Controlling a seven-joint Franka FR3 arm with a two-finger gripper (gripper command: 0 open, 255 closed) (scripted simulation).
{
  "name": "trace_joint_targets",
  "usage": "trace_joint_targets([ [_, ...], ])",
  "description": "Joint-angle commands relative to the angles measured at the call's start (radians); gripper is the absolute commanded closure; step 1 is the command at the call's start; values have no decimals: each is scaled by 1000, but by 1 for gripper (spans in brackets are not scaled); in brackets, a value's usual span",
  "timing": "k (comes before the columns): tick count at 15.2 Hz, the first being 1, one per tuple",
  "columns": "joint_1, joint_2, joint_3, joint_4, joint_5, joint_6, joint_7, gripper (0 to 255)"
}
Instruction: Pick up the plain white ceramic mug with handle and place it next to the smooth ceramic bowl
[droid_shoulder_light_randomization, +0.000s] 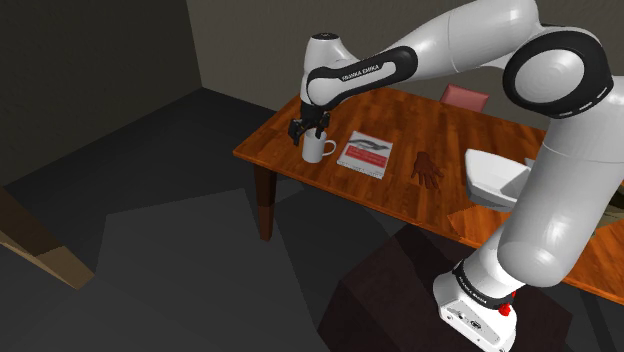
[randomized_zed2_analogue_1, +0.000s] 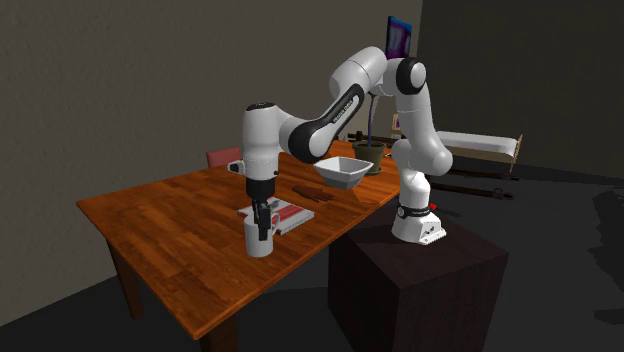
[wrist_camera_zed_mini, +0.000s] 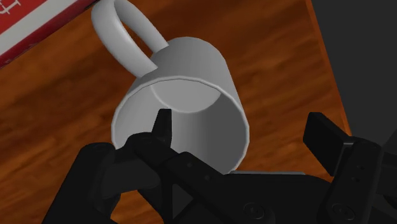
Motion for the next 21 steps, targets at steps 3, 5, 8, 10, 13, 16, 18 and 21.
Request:
trace_joint_targets([
  [3,0,0,0,0,0,0,0,255],
  [5,0,0,0,0,0,0,0,255],
  [8,0,0,0,0,0,0,0,255],
  [10,0,0,0,0,0,0,0,255],
  [13,-1,-18,2,17,5,-34,-4,255],
  [16,-2,-34,3,36,9,-70,-7,255],
  [18,-2,-44,4,51,11,-94,-9,255],
  [21,-3,-57,5,73,15,-130,-12,255],
])
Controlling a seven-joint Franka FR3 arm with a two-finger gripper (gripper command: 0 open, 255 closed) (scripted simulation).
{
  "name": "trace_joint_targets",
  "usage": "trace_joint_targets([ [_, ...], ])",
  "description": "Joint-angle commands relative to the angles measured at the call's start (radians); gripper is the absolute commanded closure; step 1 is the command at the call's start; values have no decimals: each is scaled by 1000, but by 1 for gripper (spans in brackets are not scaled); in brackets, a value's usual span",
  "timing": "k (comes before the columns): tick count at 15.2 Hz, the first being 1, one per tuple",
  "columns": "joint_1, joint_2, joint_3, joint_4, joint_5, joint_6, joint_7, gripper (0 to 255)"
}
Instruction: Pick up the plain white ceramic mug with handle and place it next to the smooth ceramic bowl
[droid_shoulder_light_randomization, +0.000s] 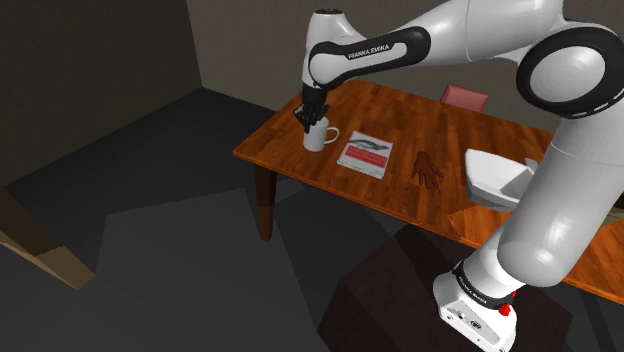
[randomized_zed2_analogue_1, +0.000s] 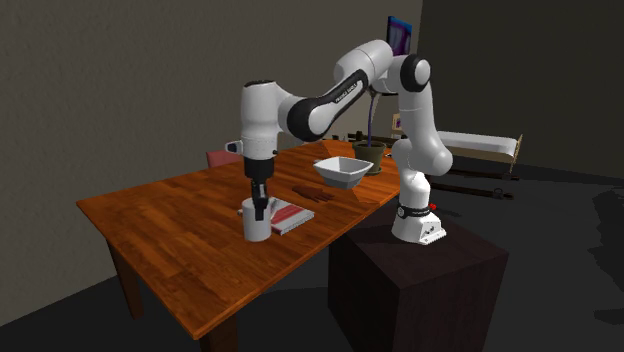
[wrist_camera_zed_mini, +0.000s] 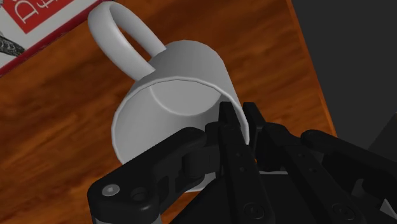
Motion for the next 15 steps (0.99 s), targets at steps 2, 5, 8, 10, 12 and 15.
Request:
trace_joint_targets([
  [2,0,-13,1,23,3,-36,-2,255],
  [5,0,-24,2,50,6,-73,-4,255],
  [8,0,-32,3,78,8,-111,-7,255],
  [10,0,-37,3,99,10,-136,-8,255],
  [12,0,-41,3,121,11,-161,-9,255],
  [15,0,-46,4,155,12,-200,-11,255],
])
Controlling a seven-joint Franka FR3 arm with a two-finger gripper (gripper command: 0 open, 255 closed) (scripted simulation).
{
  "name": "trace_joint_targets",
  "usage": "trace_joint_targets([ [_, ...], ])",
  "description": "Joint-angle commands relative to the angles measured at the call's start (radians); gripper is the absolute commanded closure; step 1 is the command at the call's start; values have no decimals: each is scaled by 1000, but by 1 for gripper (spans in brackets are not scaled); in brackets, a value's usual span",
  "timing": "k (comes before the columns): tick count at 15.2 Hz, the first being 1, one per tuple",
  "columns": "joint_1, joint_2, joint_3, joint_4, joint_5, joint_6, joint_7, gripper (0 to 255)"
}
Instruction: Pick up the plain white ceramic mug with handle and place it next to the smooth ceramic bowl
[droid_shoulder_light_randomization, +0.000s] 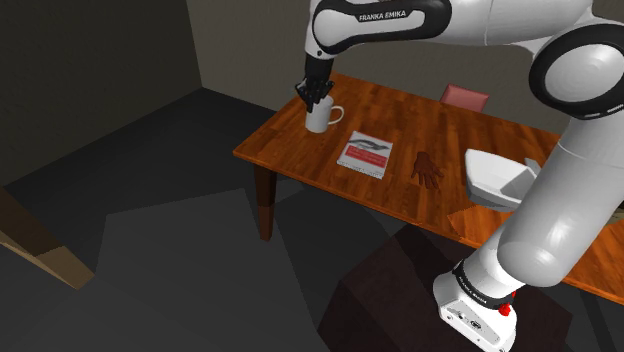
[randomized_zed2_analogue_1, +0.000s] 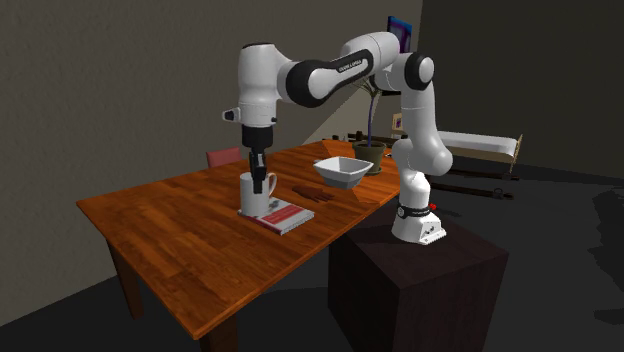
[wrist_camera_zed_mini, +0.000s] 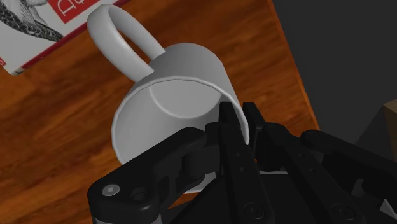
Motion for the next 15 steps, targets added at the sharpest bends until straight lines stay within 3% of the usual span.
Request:
trace_joint_targets([
  [1,1,0,1,28,0,-28,0,255],
  [8,3,-2,2,109,2,-111,-3,255],
  [15,-82,-183,-55,-125,40,-53,-146,255],
])
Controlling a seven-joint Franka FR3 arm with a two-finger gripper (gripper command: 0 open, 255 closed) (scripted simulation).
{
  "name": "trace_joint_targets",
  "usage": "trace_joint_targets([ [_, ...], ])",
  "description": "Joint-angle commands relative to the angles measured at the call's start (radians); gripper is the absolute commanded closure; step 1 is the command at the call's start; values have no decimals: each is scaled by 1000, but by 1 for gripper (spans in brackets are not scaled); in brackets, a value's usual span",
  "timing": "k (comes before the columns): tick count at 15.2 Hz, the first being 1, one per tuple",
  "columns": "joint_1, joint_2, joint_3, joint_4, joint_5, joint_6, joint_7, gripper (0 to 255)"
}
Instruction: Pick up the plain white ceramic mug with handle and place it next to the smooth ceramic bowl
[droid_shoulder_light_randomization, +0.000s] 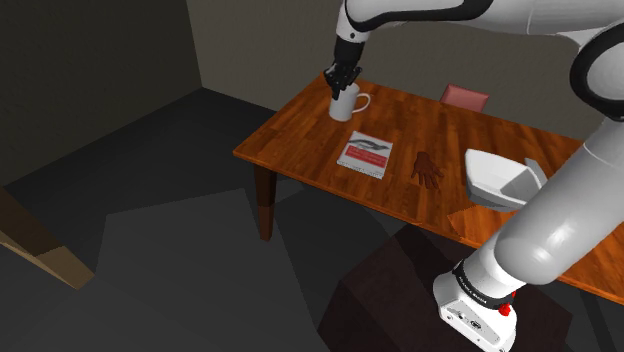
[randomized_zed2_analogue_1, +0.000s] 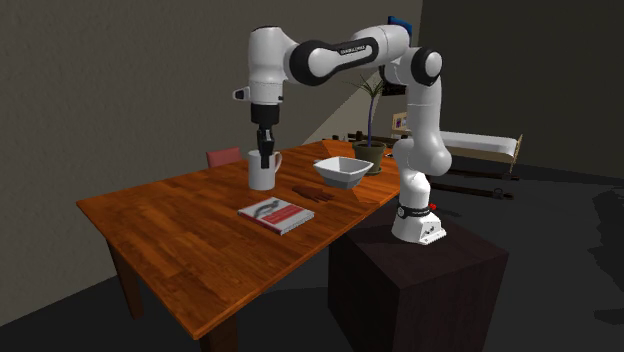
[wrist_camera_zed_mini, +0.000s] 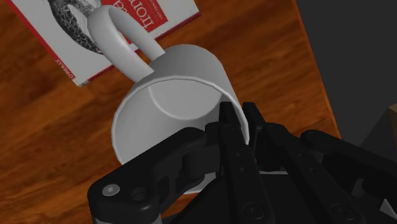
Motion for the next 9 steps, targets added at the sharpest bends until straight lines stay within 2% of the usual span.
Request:
trace_joint_targets([
  [1,-23,-52,-19,-69,9,18,-45,255],
  [9,-103,-198,-113,-237,20,42,-222,255],
])
